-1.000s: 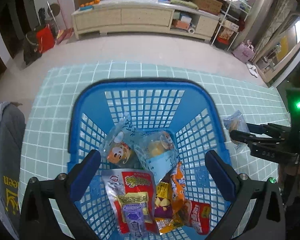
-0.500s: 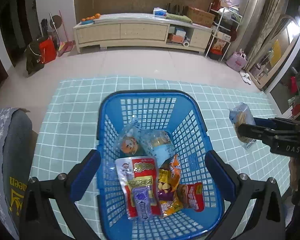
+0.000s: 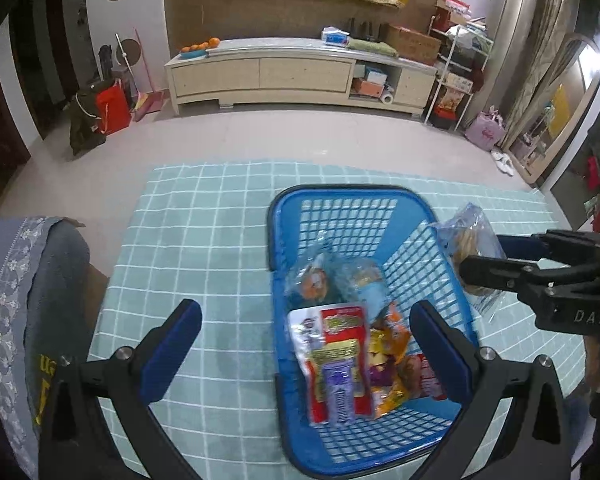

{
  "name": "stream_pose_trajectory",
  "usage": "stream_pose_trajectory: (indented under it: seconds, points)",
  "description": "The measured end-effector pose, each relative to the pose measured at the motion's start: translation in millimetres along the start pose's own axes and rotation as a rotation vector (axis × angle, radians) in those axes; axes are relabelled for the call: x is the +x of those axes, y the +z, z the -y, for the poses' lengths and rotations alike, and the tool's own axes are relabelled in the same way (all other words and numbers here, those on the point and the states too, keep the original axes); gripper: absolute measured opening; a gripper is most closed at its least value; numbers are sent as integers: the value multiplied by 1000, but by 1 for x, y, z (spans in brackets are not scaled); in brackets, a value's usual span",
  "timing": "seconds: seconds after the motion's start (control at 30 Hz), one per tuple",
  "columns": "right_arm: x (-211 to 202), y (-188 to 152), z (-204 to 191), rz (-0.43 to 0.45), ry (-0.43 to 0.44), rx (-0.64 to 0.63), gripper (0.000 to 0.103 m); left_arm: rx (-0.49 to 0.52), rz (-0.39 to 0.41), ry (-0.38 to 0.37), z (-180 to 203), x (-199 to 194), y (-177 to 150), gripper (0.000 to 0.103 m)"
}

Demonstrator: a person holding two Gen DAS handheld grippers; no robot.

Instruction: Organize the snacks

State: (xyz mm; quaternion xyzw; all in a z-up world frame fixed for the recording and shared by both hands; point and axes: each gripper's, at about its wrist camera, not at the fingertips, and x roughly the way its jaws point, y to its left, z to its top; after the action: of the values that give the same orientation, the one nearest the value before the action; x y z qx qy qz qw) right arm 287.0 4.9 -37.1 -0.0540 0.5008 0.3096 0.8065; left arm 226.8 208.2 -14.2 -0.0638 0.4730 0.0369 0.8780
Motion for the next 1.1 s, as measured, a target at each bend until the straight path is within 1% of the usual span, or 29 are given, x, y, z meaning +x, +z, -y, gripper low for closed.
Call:
stream_pose_trajectory:
  seconds: [0.23,0.33,0.43,0.5,0.53,0.57,0.6,0.63,0.67,0.77,0.9,0.97,1.1]
  points:
    - [26,12,-9,-38,-17,-11,58,-37,-19,1,-20,13,-1,103]
    - [36,17,-11,-38,-59,-29,58,-45,-24,1,-25,18,0,103]
    - [47,23,-13,-40,-121,-67,58,-52,-26,-2,-28,24,1,103]
    - [50,26,-15,-31,-143,-77,59,-52,-27,-1,-30,27,0,103]
    - [51,26,-15,-25,-158,-85,61,-49,-25,-1,-31,27,1,103]
    - [52,28,-13,-16,-178,-94,66,-44,-18,4,-30,28,0,103]
    - [51,27,-14,-4,-200,-106,84,-40,-15,7,-30,28,0,103]
    - [50,27,-14,11,-216,-116,95,-36,-10,11,-29,28,-1,103]
    - [46,25,-14,40,-230,-135,97,-32,-3,14,-28,27,-1,103]
    - [37,21,-12,79,-267,-152,97,-32,15,10,-27,24,-3,103]
    - [27,14,0,80,-238,-99,98,-21,44,17,-20,17,-8,103]
    - [19,7,5,91,-229,-73,98,-21,68,34,-15,9,-13,103]
    - [0,-11,12,126,-203,-22,98,-6,132,13,-1,-14,-28,103]
